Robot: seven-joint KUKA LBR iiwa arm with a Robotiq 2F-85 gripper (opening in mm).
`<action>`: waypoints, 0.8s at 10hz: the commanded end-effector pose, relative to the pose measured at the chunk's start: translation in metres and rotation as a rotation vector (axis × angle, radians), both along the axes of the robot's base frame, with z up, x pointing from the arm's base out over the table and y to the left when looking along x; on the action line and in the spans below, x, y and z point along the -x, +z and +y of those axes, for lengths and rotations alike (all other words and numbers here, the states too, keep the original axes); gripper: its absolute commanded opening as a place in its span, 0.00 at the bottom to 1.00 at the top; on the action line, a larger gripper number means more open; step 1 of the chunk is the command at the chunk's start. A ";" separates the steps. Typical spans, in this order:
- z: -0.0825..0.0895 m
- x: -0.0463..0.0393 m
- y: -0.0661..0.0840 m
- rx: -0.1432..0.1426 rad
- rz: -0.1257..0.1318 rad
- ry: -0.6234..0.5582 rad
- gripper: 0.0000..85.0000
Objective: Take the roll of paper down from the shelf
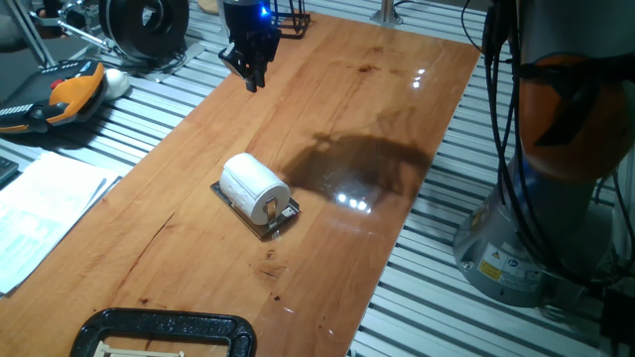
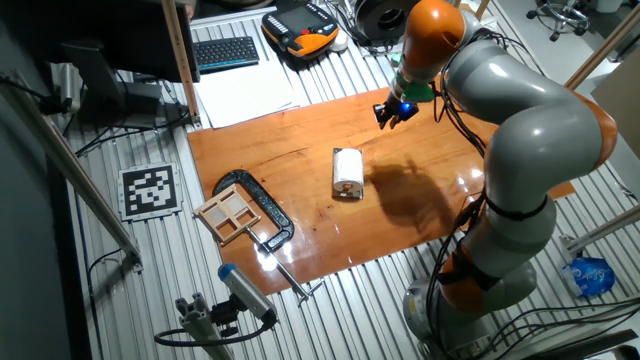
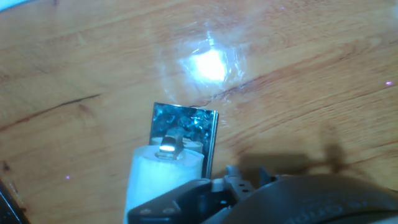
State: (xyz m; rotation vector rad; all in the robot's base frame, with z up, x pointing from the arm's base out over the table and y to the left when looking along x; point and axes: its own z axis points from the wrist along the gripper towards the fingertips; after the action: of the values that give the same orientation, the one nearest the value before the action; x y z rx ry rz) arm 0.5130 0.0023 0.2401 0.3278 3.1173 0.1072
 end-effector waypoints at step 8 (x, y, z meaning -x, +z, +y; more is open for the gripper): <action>0.000 -0.0010 -0.001 0.060 -0.028 0.002 0.00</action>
State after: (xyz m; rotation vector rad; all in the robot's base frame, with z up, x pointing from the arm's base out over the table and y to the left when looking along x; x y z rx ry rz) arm 0.5142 0.0028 0.2398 0.3192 3.0872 0.0256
